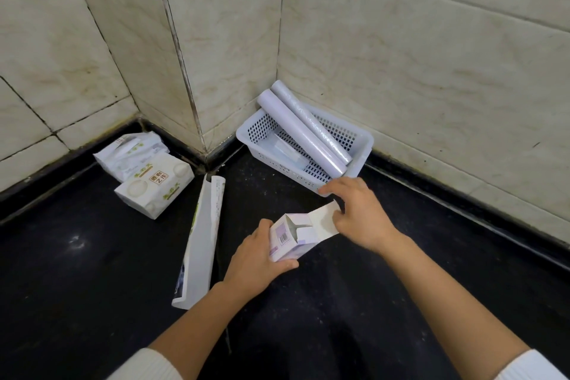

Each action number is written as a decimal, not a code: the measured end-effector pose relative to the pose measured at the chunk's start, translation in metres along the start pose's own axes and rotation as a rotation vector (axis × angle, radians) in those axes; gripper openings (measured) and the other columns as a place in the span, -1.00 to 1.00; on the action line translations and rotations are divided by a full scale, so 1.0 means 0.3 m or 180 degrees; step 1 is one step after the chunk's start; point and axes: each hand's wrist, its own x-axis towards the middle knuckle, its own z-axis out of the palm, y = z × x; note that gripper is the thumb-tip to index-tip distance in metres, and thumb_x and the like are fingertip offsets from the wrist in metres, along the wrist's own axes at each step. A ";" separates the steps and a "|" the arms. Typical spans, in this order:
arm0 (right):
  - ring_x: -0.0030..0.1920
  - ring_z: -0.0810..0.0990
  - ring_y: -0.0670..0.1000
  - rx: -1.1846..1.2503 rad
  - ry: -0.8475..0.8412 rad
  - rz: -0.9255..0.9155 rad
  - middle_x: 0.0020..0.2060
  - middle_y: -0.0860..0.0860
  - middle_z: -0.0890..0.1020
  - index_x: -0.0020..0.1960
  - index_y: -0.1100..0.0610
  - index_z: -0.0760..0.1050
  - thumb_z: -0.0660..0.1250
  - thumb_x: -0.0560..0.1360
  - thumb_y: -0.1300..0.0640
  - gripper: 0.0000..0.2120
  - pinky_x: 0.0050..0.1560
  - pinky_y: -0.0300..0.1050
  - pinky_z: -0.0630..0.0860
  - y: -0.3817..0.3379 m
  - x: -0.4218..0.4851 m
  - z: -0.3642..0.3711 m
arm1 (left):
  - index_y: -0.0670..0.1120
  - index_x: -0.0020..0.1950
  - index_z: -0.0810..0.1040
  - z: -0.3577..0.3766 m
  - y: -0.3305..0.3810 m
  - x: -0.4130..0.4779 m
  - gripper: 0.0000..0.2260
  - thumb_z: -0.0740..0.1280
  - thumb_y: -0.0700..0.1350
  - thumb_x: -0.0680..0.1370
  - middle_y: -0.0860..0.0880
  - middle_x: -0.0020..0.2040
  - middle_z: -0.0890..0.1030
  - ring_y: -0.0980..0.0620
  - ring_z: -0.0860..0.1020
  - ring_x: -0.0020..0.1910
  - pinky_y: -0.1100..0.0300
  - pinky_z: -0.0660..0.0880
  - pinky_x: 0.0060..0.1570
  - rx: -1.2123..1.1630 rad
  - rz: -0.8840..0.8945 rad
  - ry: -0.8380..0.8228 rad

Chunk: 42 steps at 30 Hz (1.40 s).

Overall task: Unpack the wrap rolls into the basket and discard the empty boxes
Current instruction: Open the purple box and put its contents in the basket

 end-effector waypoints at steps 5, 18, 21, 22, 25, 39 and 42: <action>-0.01 0.44 -0.02 -0.0200 -0.0521 -0.0619 -0.10 -0.03 0.58 -0.07 0.09 0.63 0.26 0.44 0.20 -0.82 -0.02 -0.13 0.34 -0.030 -0.042 0.037 | 0.12 0.05 0.23 0.007 0.005 0.007 -0.44 0.47 0.27 0.26 0.12 0.03 0.53 0.14 0.52 -0.04 0.05 0.58 -0.11 0.0108 0.0048 -0.0015; -0.38 0.47 -0.22 0.1175 -0.0860 0.0296 -0.42 -0.17 0.55 -0.01 0.00 0.71 0.44 0.37 0.16 -0.78 -0.29 -0.39 0.39 -0.008 -0.058 0.053 | 0.15 0.11 0.21 0.006 -0.004 0.012 -0.39 0.49 0.26 0.26 0.12 0.11 0.51 0.12 0.53 0.03 0.07 0.60 -0.04 0.0071 0.0005 -0.0076; -0.38 0.46 -0.20 0.0974 -0.0763 0.0332 -0.36 -0.12 0.49 0.25 -0.01 0.58 0.47 0.34 0.09 -0.53 -0.27 -0.36 0.39 -0.004 -0.056 0.058 | 0.15 0.09 0.21 0.008 -0.006 0.010 -0.39 0.49 0.27 0.25 0.14 0.08 0.51 0.12 0.53 0.01 0.07 0.61 -0.06 0.0064 0.0007 -0.0081; -0.38 0.46 -0.20 0.1038 -0.0768 0.0340 -0.35 -0.11 0.48 0.28 0.00 0.56 0.48 0.33 0.07 -0.49 -0.27 -0.35 0.40 -0.006 -0.056 0.059 | 0.16 0.09 0.21 0.008 -0.008 0.009 -0.39 0.49 0.28 0.25 0.15 0.07 0.51 0.12 0.53 0.00 0.08 0.61 -0.08 0.0067 0.0010 -0.0078; -0.37 0.48 -0.18 0.1240 -0.0860 0.0407 -0.36 -0.11 0.49 0.29 0.02 0.53 0.52 0.27 -0.04 -0.41 -0.25 -0.27 0.42 -0.011 -0.049 0.064 | 0.18 0.07 0.20 0.006 -0.013 0.008 -0.41 0.48 0.28 0.25 0.18 0.04 0.49 0.14 0.53 -0.02 0.12 0.61 -0.12 0.0107 0.0047 -0.0076; -0.27 0.49 0.09 0.0404 -0.1184 0.0105 -0.14 0.18 0.59 -0.16 0.18 0.63 0.41 0.26 -0.11 -0.64 -0.19 0.10 0.52 -0.047 -0.004 0.087 | 0.09 0.13 0.26 -0.003 0.010 0.005 -0.43 0.49 0.20 0.30 0.12 0.06 0.52 0.13 0.53 -0.04 0.21 0.56 -0.12 0.0198 0.0182 -0.0234; -0.30 0.36 0.08 0.0391 -0.1184 0.0002 -0.22 0.28 0.49 -0.28 0.35 0.49 0.40 0.38 0.08 -0.69 -0.24 0.09 0.44 -0.055 -0.013 0.114 | 0.10 0.10 0.26 0.001 0.011 0.004 -0.45 0.49 0.20 0.30 0.14 0.01 0.52 0.14 0.53 -0.08 0.17 0.57 -0.14 0.0190 0.0200 -0.0221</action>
